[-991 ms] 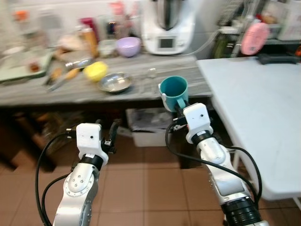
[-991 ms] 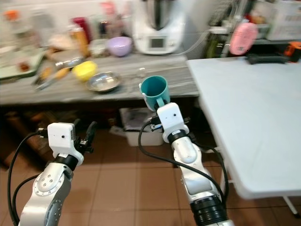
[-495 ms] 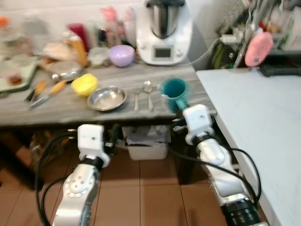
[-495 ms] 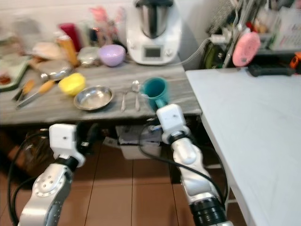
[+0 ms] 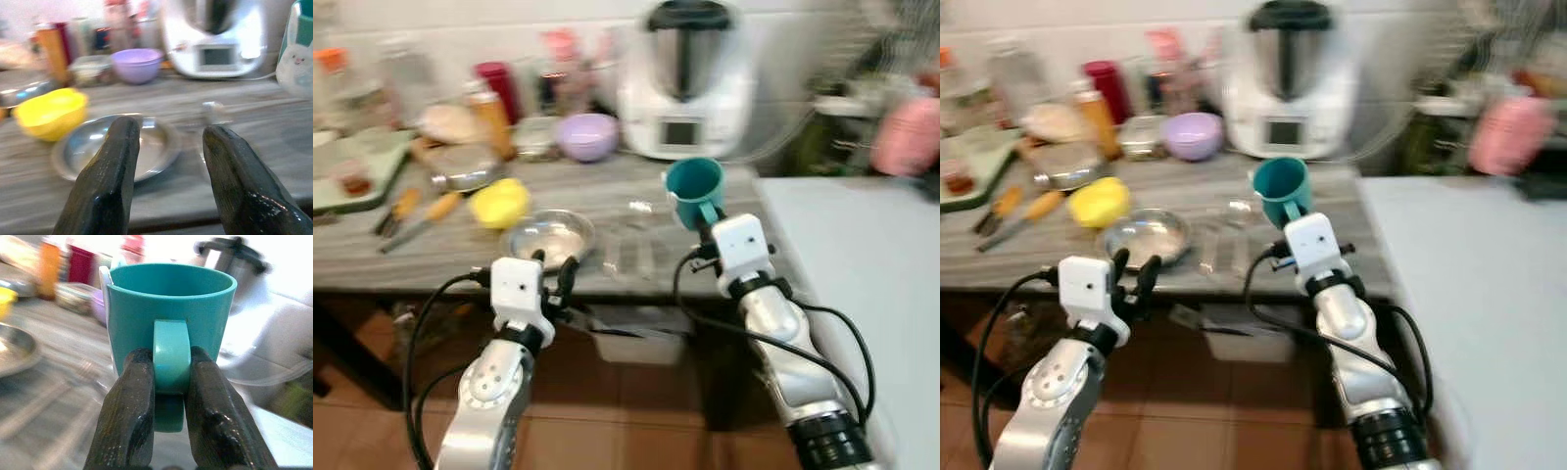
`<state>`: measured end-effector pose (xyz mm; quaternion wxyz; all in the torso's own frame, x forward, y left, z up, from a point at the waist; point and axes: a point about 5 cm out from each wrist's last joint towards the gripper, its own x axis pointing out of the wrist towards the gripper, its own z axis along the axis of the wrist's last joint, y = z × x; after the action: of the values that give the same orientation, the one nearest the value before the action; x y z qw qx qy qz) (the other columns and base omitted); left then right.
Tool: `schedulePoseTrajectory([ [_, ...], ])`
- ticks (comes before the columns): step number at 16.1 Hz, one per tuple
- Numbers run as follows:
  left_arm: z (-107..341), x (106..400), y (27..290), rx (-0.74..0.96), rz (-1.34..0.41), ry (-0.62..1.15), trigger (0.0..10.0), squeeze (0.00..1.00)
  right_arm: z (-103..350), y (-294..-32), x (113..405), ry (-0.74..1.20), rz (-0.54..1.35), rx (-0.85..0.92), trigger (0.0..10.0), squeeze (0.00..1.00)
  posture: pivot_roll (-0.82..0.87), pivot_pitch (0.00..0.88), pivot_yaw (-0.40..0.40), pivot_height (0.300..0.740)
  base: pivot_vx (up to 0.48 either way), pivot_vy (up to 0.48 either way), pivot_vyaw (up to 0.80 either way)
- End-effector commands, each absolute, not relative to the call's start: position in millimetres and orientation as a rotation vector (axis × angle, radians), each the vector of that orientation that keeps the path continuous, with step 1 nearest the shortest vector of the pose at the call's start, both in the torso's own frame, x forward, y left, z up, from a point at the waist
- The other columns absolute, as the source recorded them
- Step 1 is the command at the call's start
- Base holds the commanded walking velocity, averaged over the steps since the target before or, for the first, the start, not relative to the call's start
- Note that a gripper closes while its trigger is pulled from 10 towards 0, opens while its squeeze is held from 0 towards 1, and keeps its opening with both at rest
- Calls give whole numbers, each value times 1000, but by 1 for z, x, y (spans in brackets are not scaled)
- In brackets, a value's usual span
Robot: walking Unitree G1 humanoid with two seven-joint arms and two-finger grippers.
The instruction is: Setting the table
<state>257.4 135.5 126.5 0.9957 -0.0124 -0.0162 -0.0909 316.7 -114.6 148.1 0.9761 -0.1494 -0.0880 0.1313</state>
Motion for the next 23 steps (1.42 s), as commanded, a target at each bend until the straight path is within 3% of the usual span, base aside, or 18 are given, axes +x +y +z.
schedulePoseTrajectory([
  [1, 128, 258, 137, -8, -177, -34, 10000, 0, 156, -110, 317, -216, 280, -311, 10000, 0, -129, 0, 45, 740, 480, 0, 0],
  [8, 128, 257, 140, 10, -155, -27, 10000, 0, 157, -111, 316, -219, 283, -303, 10000, 0, -132, 2, 43, 740, 384, 0, 0],
  [14, 149, 231, 156, 61, -131, -126, 10000, 0, 161, -109, 312, -243, 304, -317, 10000, 0, -132, 16, 42, 740, 0, 0, 0],
  [23, 137, 200, 166, 128, -153, -43, 10000, 0, 171, -100, 315, -252, 387, -240, 10000, 0, -102, 64, 49, 740, 0, 0, 0],
])
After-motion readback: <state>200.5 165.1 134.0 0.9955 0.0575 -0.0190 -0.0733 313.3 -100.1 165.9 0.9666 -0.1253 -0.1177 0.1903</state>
